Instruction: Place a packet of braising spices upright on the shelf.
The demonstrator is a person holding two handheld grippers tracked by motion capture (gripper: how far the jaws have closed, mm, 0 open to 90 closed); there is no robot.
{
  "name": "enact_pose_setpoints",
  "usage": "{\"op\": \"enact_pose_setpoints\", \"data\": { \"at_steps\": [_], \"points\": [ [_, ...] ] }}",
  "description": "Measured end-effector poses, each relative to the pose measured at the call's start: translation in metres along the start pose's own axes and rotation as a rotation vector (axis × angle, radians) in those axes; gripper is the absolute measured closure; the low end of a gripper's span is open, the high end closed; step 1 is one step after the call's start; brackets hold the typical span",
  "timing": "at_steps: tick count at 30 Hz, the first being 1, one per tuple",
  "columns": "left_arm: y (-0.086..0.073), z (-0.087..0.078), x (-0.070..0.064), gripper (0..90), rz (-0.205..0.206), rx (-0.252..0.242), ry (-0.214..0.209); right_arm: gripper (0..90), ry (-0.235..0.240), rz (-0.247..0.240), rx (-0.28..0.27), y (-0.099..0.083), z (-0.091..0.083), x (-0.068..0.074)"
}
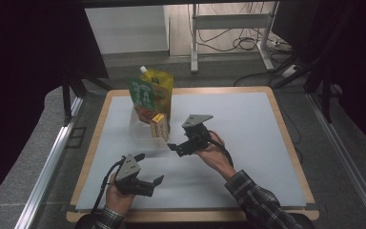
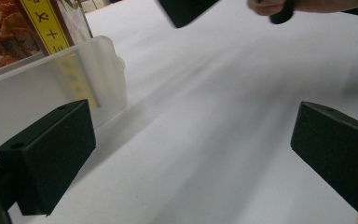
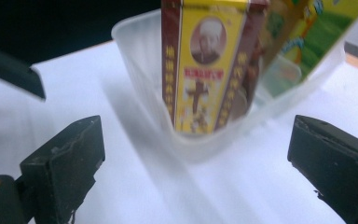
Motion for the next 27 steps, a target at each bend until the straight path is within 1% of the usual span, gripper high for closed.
{"op": "enact_pose_setpoints", "data": {
  "at_steps": [3,7,10,11,18,22,25,27],
  "points": [
    [0.000,0.001,0.000,0.0,0.002,0.006,0.001,3.6,0.008,0.008,0.000,-0.007,-0.011,0.000],
    [0.000,0.001,0.000,0.0,0.001,0.006,0.002,3.6,0.006,0.017,0.005,-0.018,-0.027,0.001],
    [0.000,0.001,0.000,0.0,0.002,0.009,0.002,3.7,0.005,0.022,0.019,-0.028,-0.039,0.001],
    [0.000,0.001,0.000,0.0,0.002,0.010,0.002,3.7,0.006,0.030,0.023,-0.033,-0.044,0.001],
    [-0.001,0.003,0.000,0.0,0.006,0.029,0.006,3.8,-0.035,0.051,0.034,-0.059,-0.072,0.002],
    [-0.002,0.004,0.000,0.0,0.012,0.042,0.008,3.8,-0.058,0.039,0.034,-0.075,-0.089,0.004],
    [-0.002,0.004,0.000,0.0,0.013,0.050,0.010,3.8,-0.081,0.038,0.043,-0.088,-0.099,0.005],
    [-0.002,0.005,0.000,0.0,0.013,0.053,0.012,3.8,-0.088,0.048,0.056,-0.095,-0.103,0.005]
  ]
}}
Point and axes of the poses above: each handheld gripper's, and its own axes: z roughly forward along the jaws, y roughly out of its top, x roughly to its left, the point moved 1 cm from there along z, roughly forward along the jaws, and after that the axes turned 8 degrees about y, right-handed, at the moved point
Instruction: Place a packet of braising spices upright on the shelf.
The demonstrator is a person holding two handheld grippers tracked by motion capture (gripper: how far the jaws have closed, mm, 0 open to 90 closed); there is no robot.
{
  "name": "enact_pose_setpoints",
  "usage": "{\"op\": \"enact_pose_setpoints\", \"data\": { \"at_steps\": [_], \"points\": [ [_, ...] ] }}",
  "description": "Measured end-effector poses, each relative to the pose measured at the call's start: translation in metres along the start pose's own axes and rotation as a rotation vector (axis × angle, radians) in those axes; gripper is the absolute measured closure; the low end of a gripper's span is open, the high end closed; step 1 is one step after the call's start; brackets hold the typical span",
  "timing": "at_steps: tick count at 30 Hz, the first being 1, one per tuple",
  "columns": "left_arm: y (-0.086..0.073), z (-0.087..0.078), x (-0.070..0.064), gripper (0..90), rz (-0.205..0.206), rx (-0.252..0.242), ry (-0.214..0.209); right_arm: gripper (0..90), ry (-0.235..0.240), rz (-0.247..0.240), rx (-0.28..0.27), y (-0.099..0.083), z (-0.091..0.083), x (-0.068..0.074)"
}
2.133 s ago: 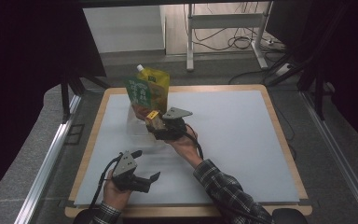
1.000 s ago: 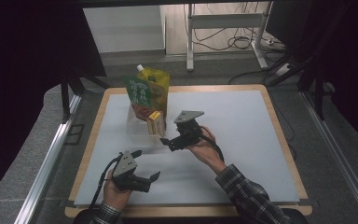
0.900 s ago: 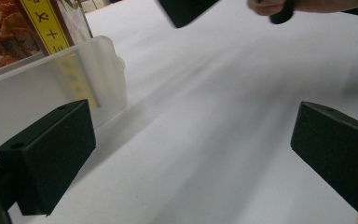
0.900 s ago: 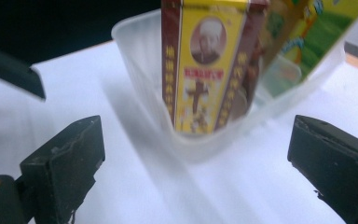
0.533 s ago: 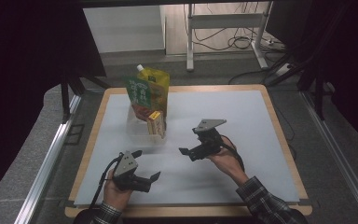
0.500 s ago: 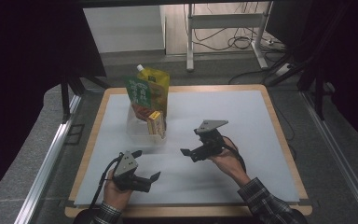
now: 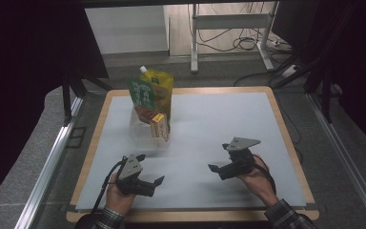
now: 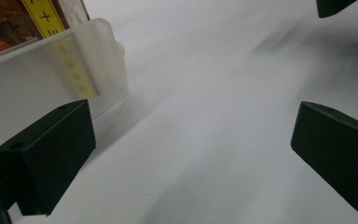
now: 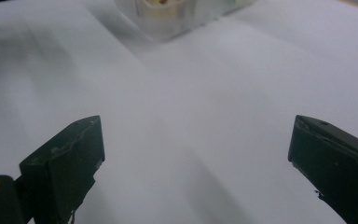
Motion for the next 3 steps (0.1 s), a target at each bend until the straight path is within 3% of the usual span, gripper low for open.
{"op": "enact_pose_setpoints", "data": {
  "at_steps": [3],
  "points": [
    [0.0002,0.0006,0.0005,0.0,-0.003,0.003,0.002,3.8,-0.004,0.011,0.007,-0.0056,-0.0019,-0.0025]
  ]
}}
Point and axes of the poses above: each handheld gripper's, and its own axes: z roughly forward along the jaws, y roughly out of its top, x roughly to its left, the point moved 1 cm from there along z, roughly forward along the jaws, and after that the axes turned 8 degrees about y, right-handed, at the moved point
